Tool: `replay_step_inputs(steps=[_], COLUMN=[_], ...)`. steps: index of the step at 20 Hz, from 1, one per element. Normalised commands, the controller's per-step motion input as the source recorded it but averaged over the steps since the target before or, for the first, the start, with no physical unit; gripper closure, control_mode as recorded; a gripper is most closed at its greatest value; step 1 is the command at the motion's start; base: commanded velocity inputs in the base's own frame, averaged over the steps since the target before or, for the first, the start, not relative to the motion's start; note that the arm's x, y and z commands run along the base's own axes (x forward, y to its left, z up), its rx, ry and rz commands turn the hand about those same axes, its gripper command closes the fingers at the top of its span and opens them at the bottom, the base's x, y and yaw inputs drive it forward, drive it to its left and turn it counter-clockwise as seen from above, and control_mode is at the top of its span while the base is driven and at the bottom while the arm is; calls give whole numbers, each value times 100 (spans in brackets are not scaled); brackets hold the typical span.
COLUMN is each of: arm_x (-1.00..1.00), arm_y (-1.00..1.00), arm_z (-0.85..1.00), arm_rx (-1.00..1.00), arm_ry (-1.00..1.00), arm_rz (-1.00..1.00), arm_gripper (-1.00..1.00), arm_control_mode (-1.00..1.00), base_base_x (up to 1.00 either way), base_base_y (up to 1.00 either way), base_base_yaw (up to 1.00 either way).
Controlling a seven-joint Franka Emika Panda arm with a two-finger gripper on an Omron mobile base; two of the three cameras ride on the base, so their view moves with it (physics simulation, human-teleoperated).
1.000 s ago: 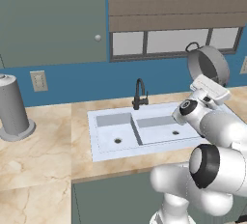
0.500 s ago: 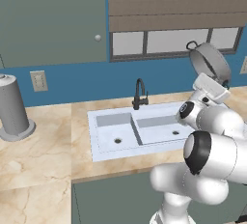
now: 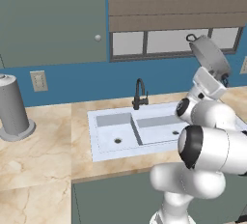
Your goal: Dump the avocado from the pot into the sink. Then turn on the water and wash the avocado. Then turn off the water and put the avocado back in the pot.
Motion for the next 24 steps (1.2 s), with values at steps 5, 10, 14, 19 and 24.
replay_step_inputs(steps=[5,10,14,19,24], arm_x=[0,-17,-74,-98,-49], arm_y=[25,6,-14,-4,0], arm_z=[2,13,24,25,32], arm_rx=[-12,-4,8,25,31], arm_ry=[0,-2,-15,-9,0], arm_rz=[-8,-6,0,1,3], arm_gripper=[100,100,100,100,100], arm_control_mode=[-100,-100,-100,-100,-100], base_base_x=[0,0,0,0,0], base_base_y=[0,0,0,0,0], base_base_yaw=[0,0,0,0,0])
